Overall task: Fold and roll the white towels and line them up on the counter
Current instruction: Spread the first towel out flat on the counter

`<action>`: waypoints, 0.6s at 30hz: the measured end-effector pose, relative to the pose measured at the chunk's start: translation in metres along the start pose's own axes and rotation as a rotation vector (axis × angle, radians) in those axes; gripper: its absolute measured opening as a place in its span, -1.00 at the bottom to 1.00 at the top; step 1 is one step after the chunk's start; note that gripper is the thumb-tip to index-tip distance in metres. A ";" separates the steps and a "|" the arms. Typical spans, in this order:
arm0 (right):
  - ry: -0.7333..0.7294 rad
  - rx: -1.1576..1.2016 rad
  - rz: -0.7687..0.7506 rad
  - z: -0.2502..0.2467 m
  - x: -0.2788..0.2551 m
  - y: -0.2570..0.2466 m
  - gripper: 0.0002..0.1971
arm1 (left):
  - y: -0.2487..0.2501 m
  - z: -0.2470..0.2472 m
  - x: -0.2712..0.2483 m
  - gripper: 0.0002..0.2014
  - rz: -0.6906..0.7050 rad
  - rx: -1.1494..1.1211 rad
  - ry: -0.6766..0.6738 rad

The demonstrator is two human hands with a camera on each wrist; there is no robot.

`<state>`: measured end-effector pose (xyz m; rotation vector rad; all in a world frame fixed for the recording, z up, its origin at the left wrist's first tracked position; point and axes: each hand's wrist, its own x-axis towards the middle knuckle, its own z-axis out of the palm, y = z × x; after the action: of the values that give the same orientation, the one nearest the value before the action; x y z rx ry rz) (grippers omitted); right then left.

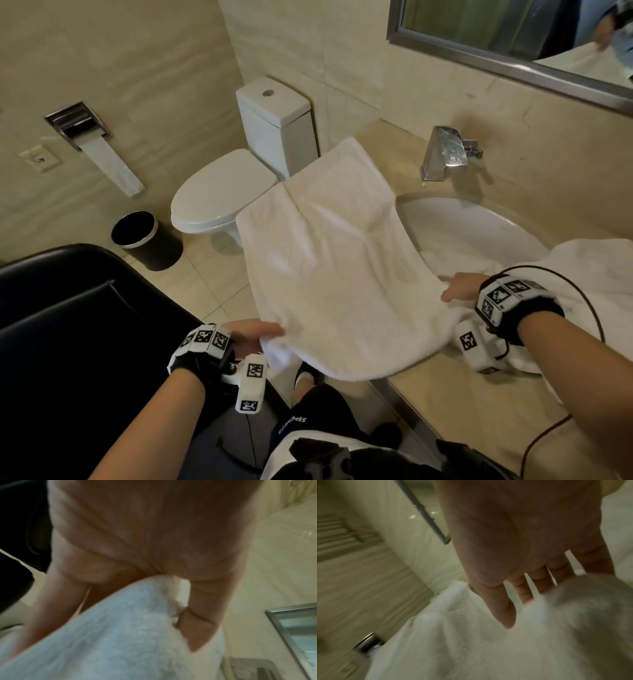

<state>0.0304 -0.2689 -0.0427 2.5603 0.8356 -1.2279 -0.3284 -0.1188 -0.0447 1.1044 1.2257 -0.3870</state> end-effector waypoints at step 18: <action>-0.414 0.039 -0.583 -0.008 -0.130 -0.088 -0.67 | 0.115 0.070 -0.034 -0.69 0.223 -0.116 -0.182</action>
<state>-0.0785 -0.2461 0.0681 2.0153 1.5092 -1.8538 -0.2154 -0.1339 0.0343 1.0686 0.9419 -0.2378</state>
